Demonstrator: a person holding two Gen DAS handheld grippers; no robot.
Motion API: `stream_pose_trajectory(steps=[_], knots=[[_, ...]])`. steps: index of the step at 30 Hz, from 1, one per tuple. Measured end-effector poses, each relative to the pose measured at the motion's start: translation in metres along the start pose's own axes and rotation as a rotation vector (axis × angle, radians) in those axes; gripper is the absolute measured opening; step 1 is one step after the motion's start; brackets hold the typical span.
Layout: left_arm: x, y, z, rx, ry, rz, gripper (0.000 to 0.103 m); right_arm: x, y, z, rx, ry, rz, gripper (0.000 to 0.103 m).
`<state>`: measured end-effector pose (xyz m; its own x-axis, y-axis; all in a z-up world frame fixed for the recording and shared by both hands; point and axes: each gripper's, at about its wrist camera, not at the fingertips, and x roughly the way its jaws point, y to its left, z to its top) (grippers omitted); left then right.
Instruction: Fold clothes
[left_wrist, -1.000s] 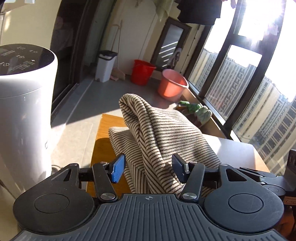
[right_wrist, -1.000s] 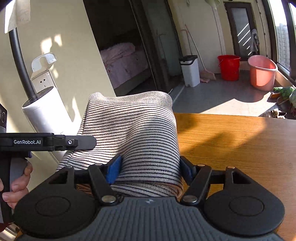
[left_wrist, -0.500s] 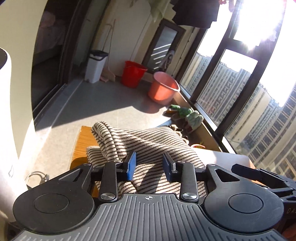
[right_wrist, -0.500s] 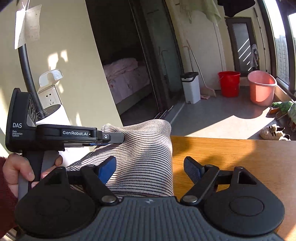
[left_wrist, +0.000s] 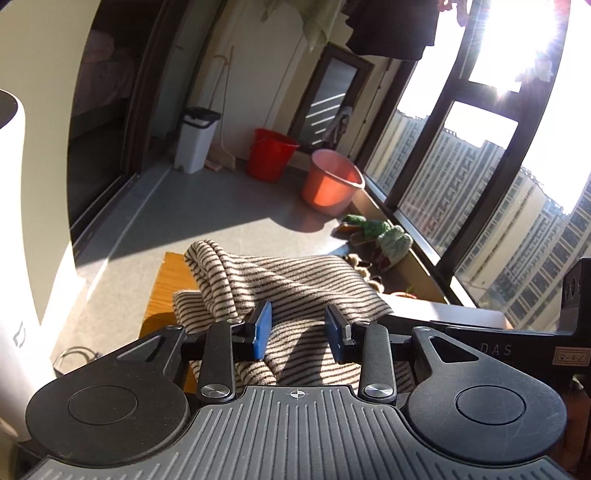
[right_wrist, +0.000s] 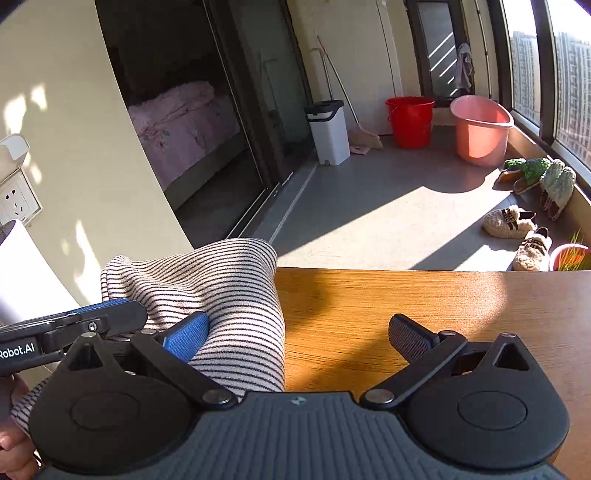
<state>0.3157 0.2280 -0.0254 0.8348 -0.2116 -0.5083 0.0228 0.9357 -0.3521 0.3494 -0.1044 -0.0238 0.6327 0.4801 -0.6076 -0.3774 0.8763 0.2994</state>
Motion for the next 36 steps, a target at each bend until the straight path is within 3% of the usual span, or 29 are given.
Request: stream_pose_trajectory(steps=[5, 9, 11, 12, 15, 17, 20, 24, 31, 36], knots=[[-0.027, -0.021, -0.002, 0.013, -0.009, 0.059, 0.042, -0.050, -0.013, -0.023, 0.032, -0.044, 0.014, 0.103], [-0.066, -0.050, -0.024, 0.049, -0.035, 0.131, 0.058, -0.087, -0.014, -0.056, -0.010, -0.048, -0.007, 0.103], [-0.083, -0.065, -0.045, 0.057, -0.044, 0.171, 0.070, -0.101, -0.012, -0.073, -0.045, -0.033, -0.023, 0.103], [-0.092, -0.073, -0.058, 0.051, -0.042, 0.196, 0.080, -0.107, -0.011, -0.082, -0.062, -0.026, -0.032, 0.103], [-0.109, -0.091, -0.097, 0.037, -0.021, 0.270, 0.096, -0.122, -0.007, -0.108, -0.103, 0.015, -0.050, 0.103], [-0.117, -0.100, -0.120, 0.037, -0.002, 0.326, 0.097, -0.128, -0.008, -0.124, -0.096, 0.051, -0.056, 0.103], [-0.116, -0.105, -0.143, 0.040, 0.027, 0.416, 0.103, -0.133, -0.007, -0.137, -0.160, 0.033, -0.096, 0.103], [-0.111, -0.107, -0.163, 0.034, 0.031, 0.469, 0.103, -0.133, 0.002, -0.149, -0.278, 0.020, -0.144, 0.103], [-0.094, -0.120, -0.162, 0.047, 0.042, 0.544, 0.103, -0.127, -0.011, -0.141, -0.226, -0.001, -0.200, 0.103], [-0.086, -0.123, -0.157, 0.023, 0.036, 0.574, 0.103, -0.125, -0.016, -0.136, -0.241, 0.004, -0.179, 0.103]])
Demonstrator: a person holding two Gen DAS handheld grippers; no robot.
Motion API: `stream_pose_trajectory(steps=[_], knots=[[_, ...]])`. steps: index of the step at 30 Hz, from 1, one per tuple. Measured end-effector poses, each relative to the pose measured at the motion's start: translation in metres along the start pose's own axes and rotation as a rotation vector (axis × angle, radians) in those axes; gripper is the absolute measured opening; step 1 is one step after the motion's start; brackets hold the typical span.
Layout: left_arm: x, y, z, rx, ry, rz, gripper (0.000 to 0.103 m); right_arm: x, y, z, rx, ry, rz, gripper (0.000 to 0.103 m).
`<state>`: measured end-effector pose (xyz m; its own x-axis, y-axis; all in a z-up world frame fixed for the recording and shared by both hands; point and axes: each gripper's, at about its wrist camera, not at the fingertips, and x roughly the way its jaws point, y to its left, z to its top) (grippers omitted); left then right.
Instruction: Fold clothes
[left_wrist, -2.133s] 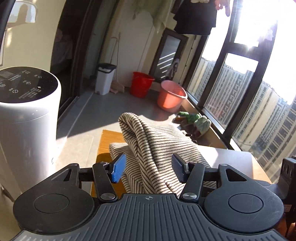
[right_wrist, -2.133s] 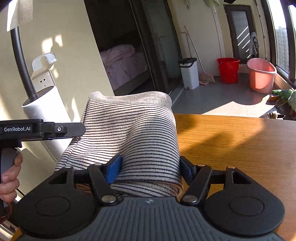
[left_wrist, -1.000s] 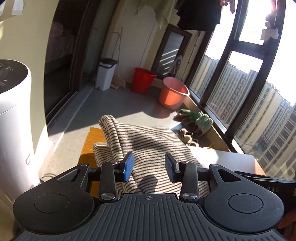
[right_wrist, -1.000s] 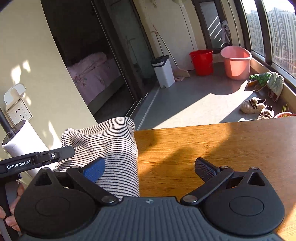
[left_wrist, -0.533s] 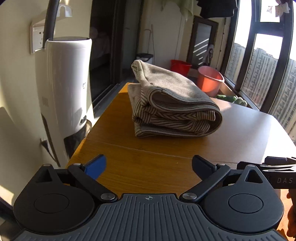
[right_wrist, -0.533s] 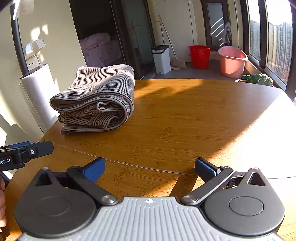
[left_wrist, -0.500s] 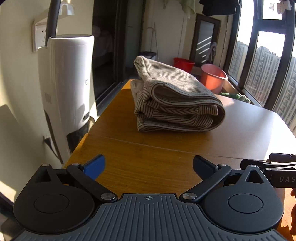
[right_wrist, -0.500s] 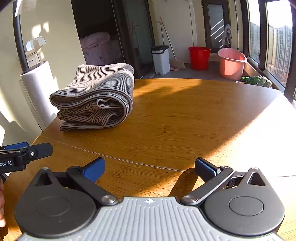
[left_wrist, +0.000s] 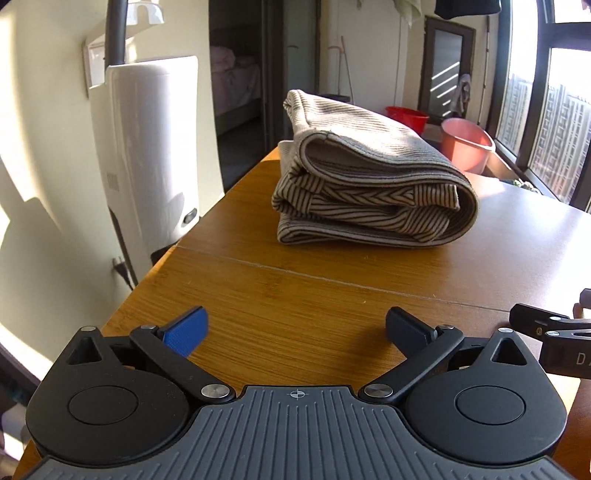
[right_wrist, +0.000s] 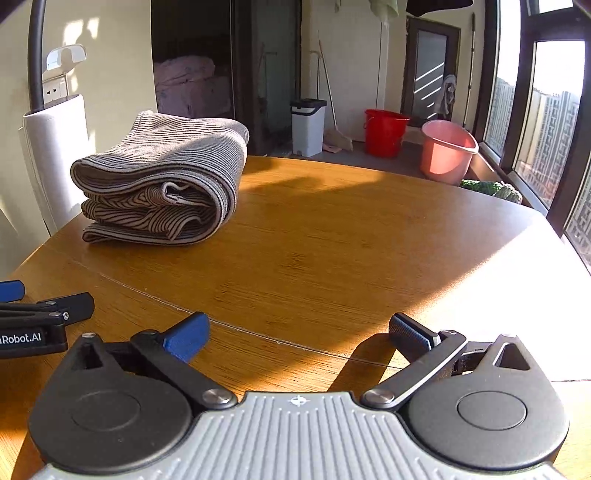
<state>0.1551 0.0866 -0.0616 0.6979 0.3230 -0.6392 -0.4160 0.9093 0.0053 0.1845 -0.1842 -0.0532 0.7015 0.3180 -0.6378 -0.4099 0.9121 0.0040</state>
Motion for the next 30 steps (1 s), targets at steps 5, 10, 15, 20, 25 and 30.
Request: stream_pose_trajectory(steps=[5, 10, 15, 20, 25, 30], knots=[[0.008, -0.005, 0.009, -0.006, 0.000, 0.006, 0.103, 0.009, -0.008, 0.007, 0.007, 0.000, -0.011, 0.103], [0.009, -0.004, 0.009, -0.002, -0.001, 0.001, 0.103, 0.005, -0.008, 0.004, 0.011, 0.000, -0.017, 0.103], [0.011, -0.003, 0.009, -0.003, 0.000, 0.000, 0.103, 0.003, -0.009, 0.004, 0.011, 0.001, -0.018, 0.103], [0.011, -0.003, 0.010, -0.003, 0.000, 0.000, 0.103, 0.002, -0.010, 0.004, 0.011, 0.001, -0.018, 0.103], [0.011, -0.003, 0.010, -0.003, 0.001, 0.000, 0.103, 0.003, -0.009, 0.004, 0.011, 0.001, -0.018, 0.103], [0.011, -0.003, 0.010, -0.003, 0.001, 0.000, 0.103, 0.003, -0.009, 0.004, 0.011, 0.001, -0.018, 0.103]])
